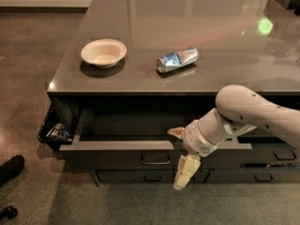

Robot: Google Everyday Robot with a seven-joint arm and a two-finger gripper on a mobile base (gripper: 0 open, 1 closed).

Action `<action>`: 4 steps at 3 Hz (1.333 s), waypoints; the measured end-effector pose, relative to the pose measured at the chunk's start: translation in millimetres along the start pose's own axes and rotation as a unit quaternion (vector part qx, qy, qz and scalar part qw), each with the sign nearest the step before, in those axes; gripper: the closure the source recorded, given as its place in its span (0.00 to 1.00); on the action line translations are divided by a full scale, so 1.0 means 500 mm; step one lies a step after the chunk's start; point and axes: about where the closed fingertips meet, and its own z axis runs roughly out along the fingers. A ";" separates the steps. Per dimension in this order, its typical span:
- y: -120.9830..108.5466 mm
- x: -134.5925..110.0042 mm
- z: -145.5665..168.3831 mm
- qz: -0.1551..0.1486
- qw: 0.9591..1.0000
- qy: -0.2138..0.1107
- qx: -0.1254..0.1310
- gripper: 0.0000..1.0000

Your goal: Open top drawer

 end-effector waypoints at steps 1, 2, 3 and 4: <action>0.010 -0.004 0.009 0.001 1.000 -0.002 -0.015 0.00; 0.071 -0.009 0.026 0.019 0.998 -0.012 -0.052 0.00; 0.086 -0.009 0.025 0.025 0.998 -0.012 -0.061 0.00; 0.190 -0.011 -0.005 0.069 0.994 0.018 -0.083 0.00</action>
Offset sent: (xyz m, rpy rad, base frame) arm -0.0759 0.0183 -0.0082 0.0558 0.2146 0.0467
